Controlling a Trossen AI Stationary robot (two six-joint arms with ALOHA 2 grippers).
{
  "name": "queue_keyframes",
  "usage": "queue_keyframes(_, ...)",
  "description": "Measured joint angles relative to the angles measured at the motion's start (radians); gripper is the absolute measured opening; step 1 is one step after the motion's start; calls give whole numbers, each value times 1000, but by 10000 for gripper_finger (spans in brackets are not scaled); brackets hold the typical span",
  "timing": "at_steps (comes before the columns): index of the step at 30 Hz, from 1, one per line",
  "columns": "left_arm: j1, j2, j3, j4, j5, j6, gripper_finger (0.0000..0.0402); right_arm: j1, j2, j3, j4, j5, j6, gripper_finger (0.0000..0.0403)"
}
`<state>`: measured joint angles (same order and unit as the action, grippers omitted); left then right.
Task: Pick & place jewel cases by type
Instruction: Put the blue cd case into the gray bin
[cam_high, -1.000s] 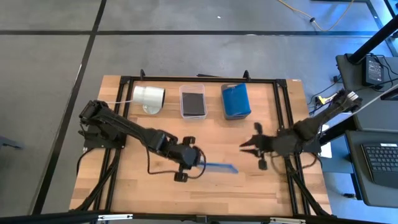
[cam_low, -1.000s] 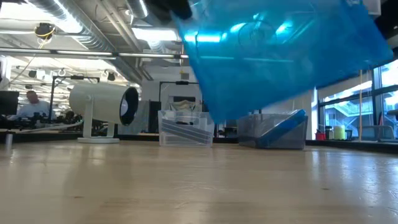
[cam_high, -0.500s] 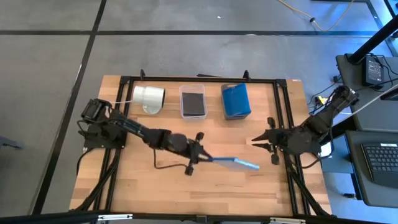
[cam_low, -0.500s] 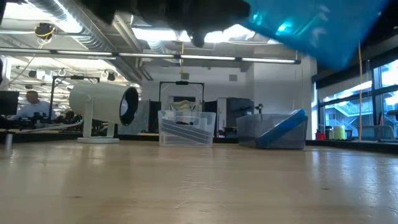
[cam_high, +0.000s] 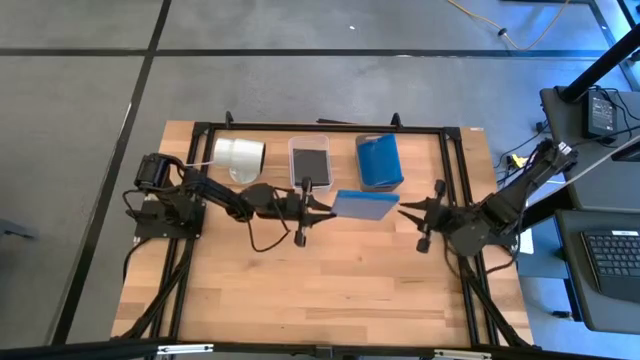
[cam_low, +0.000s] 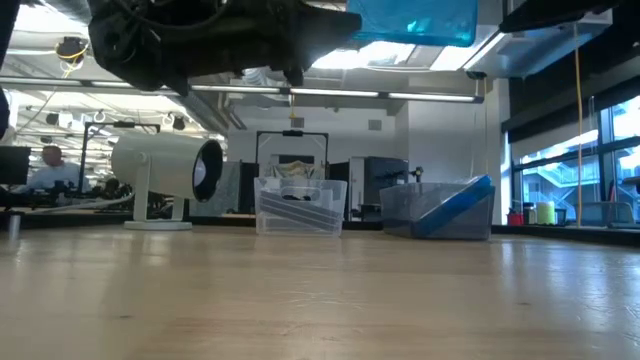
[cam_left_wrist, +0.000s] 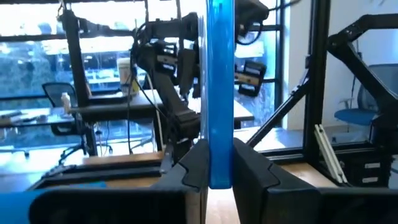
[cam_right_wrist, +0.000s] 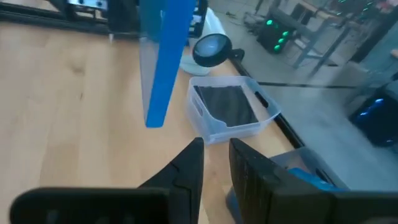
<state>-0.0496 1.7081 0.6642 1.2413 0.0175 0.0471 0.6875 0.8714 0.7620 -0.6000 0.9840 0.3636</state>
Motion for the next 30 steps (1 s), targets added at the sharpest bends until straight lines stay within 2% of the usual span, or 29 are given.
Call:
queue_keyframes(5, 8, 0, 4, 25, 2, 25, 48, 0, 106, 0, 76, 35, -32, 80)
queue_keyframes(10, -2, 0, 4, 13, 1, 29, 47, 0, 203, 0, 137, -2, -32, 80)
queue_keyframes(17, -10, -2, 4, 17, 2, 128, 50, -6, 314, 0, 180, -8, -27, 81)
queue_keyframes(23, 17, -3, 4, 20, 9, 148, 48, -72, 325, 0, 182, 66, 214, 92)
queue_keyframes(27, 29, -4, 4, 14, 9, 149, 48, -99, 316, 1, 184, 82, 141, 98)
queue_keyframes(30, 32, -4, 4, 11, 9, 150, 51, -108, 316, 1, 187, 49, 129, 98)
